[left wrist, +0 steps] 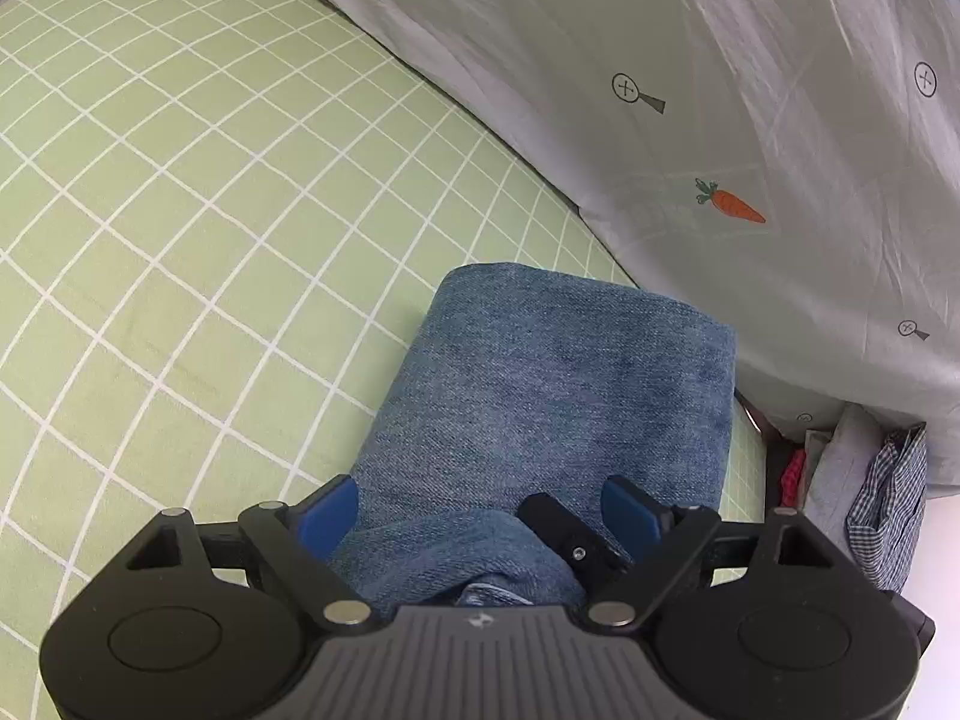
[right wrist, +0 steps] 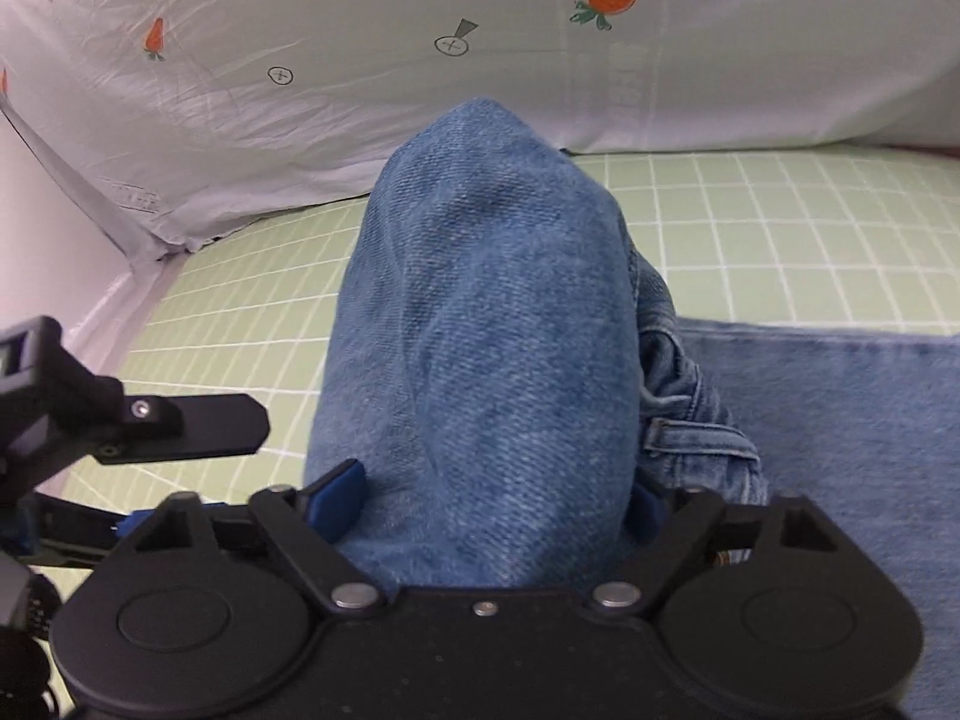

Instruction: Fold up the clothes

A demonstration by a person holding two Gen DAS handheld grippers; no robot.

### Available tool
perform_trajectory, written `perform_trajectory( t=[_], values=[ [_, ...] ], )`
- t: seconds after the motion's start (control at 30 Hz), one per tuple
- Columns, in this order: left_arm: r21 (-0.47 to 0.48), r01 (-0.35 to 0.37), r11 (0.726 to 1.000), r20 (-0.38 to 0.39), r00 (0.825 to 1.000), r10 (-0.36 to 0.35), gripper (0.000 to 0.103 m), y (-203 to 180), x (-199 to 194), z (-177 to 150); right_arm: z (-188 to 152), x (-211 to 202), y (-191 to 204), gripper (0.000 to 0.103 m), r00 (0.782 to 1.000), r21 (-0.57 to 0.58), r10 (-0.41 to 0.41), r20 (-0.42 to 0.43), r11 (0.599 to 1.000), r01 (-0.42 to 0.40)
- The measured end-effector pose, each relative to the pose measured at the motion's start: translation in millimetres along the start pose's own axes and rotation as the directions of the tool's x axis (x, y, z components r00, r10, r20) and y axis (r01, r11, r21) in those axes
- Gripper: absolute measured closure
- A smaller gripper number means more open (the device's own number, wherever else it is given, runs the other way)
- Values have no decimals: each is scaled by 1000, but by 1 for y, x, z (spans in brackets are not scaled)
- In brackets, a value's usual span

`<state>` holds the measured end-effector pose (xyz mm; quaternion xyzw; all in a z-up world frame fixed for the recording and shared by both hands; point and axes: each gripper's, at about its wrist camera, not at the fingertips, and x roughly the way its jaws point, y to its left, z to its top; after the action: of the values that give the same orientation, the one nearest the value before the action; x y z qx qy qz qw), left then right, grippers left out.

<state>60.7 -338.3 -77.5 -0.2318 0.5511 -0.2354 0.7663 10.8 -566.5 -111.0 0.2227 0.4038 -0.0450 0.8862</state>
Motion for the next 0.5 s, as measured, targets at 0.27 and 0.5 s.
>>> perform_trajectory(
  t=[0.27, 0.5],
  values=[
    [37, -8, 999, -2, 1000, 8, 15, -12, -2, -3, -12, -34, -50, 83, 946, 325, 313, 84, 889, -323],
    [82, -4, 997, -2, 1000, 4, 14, -24, -6, -6, -66, -79, -142, 85, 740, 651, 442, 507, 367, -665]
  ],
)
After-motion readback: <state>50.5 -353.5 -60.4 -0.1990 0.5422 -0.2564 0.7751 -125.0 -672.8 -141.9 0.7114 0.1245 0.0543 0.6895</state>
